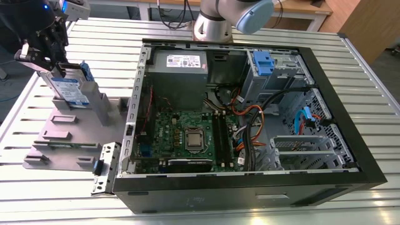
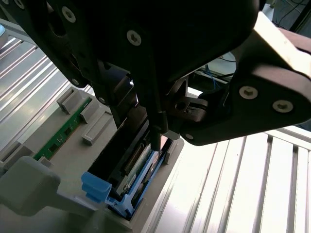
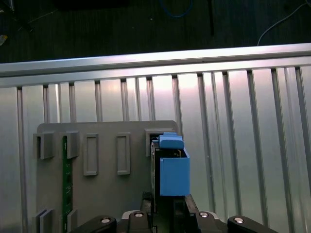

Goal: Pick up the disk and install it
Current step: 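Pick up the disk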

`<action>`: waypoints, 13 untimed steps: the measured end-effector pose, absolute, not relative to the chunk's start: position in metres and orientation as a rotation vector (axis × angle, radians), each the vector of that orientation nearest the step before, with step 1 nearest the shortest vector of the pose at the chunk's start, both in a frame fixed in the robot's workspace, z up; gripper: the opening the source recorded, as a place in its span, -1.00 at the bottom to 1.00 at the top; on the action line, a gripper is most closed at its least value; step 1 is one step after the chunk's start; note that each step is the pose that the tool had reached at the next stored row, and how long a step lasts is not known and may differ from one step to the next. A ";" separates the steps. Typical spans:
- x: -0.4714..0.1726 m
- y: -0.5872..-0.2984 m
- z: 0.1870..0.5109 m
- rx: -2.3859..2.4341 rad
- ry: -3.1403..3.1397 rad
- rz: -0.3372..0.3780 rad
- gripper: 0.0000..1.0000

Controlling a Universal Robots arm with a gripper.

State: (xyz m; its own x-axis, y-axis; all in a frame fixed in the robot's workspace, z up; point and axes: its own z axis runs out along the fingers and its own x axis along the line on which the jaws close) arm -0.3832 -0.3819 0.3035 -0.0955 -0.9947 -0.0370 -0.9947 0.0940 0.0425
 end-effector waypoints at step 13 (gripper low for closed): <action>-0.383 -0.382 0.303 2.200 -2.236 -0.088 -0.30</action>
State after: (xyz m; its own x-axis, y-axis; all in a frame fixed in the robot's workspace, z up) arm -0.3832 -0.3819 0.3033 -0.0173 -0.9992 -0.0370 -0.9990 0.0158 0.0426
